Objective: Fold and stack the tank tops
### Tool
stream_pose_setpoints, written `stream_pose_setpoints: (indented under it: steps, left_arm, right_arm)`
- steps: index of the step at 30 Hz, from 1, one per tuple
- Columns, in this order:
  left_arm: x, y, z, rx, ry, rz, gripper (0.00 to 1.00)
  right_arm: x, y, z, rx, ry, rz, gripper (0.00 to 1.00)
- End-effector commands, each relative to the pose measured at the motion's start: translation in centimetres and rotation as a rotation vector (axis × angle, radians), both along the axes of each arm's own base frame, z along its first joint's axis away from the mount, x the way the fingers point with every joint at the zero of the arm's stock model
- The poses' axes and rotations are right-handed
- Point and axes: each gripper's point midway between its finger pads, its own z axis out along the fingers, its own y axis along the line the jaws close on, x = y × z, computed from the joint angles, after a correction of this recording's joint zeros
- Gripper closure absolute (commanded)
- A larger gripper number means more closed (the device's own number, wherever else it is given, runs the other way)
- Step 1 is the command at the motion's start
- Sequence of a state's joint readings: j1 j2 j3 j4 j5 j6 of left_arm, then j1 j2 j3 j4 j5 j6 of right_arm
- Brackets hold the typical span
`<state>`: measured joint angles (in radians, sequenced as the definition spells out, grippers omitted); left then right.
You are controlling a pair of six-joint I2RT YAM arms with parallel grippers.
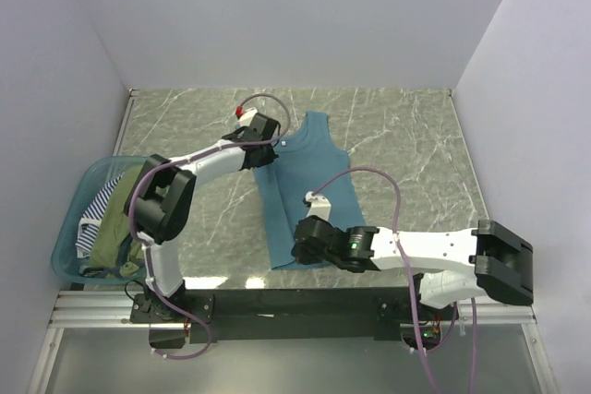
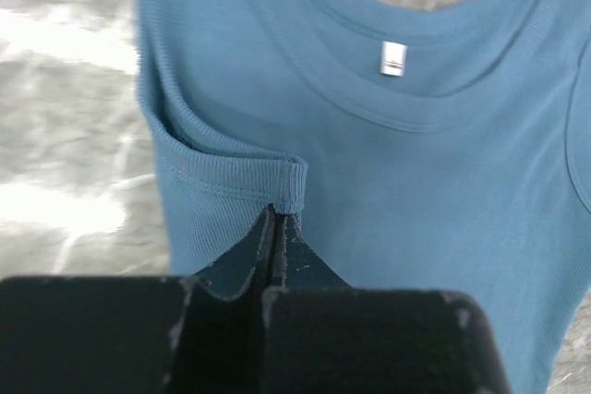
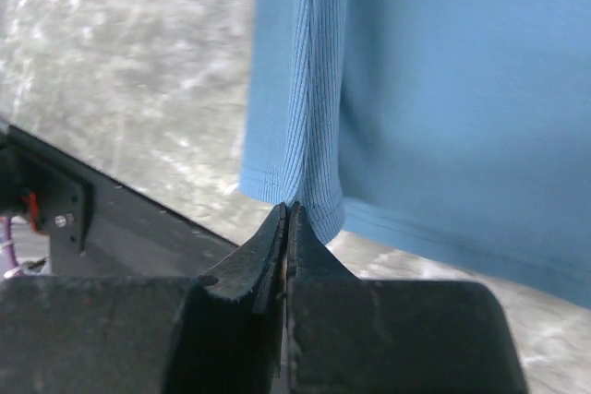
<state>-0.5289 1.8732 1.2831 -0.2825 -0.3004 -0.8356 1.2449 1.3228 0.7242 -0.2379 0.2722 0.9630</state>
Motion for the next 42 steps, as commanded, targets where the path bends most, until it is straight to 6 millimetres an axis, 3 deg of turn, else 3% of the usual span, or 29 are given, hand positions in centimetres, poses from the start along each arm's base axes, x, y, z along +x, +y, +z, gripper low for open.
stream_pose_setpoints:
  steps: [1, 14, 26, 35, 37, 42]
  left_arm:
    - [1.4, -1.6, 1.3, 0.003, -0.040, 0.012, 0.99]
    - [1.4, -6.2, 0.4, 0.023, -0.029, -0.063, 1.00]
    - [1.2, -7.3, -1.4, 0.042, -0.003, -0.096, 0.99]
    - [1.5, -8.6, -1.4, 0.025, -0.010, -0.160, 0.89]
    - [1.6, -8.7, -1.4, 0.025, -0.012, -0.167, 0.85]
    - [2.5, -8.9, 1.6, 0.009, -0.083, -0.189, 0.66]
  right_arm:
    - [0.5, -0.8, 0.6, 0.056, -0.017, -0.061, 1.00]
    - [0.2, -3.7, -1.7, 0.043, 0.004, -0.126, 1.00]
    - [-0.2, -5.2, -3.5, 0.031, 0.026, -0.165, 1.00]
    - [-0.2, -6.3, -4.2, 0.014, 0.029, -0.205, 1.00]
    - [-0.2, -6.5, -4.2, 0.009, 0.028, -0.210, 0.95]
    - [0.0, -6.8, -3.3, -0.001, 0.008, -0.220, 0.62]
